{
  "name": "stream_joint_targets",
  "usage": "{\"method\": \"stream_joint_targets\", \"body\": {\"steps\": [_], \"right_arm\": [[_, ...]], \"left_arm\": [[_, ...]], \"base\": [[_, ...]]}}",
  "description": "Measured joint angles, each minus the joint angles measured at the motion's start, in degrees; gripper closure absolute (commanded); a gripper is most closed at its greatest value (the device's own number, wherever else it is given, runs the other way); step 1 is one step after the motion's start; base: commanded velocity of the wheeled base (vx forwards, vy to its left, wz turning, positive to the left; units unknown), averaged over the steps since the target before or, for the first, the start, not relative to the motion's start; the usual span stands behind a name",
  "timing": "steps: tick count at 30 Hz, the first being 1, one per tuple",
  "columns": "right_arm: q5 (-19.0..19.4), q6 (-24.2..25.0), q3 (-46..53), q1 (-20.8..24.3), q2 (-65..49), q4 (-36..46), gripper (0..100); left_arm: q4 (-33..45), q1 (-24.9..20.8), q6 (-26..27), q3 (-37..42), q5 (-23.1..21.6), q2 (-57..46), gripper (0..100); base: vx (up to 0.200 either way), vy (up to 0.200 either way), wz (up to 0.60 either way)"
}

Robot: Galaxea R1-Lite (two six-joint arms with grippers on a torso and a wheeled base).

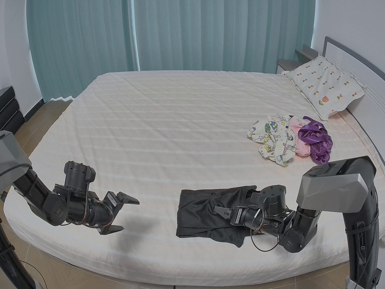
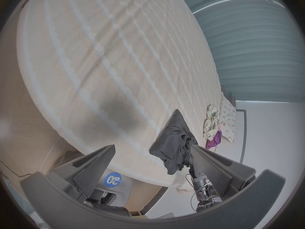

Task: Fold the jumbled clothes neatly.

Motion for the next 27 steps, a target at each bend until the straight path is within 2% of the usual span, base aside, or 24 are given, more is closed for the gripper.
{"method": "stream_joint_targets", "body": {"steps": [13, 14, 27], "right_arm": [[-0.38, -1.58, 0.6, -1.88, 0.34, 1.15, 0], [-0.35, -1.58, 0.61, -1.88, 0.41, 1.21, 100], [-0.88, -1.52, 5.18, -2.99, -1.29, 0.66, 100]], "left_arm": [[0.0, -0.09, 0.04, 0.07, 0.05, 0.13, 0], [-0.01, -0.09, 0.04, 0.07, 0.06, 0.13, 0], [-0.01, -0.12, 0.06, 0.07, 0.11, 0.16, 0]], "base": [[0.0, 0.0, 0.0], [0.0, 0.0, 0.0], [0.0, 0.0, 0.0]]}}
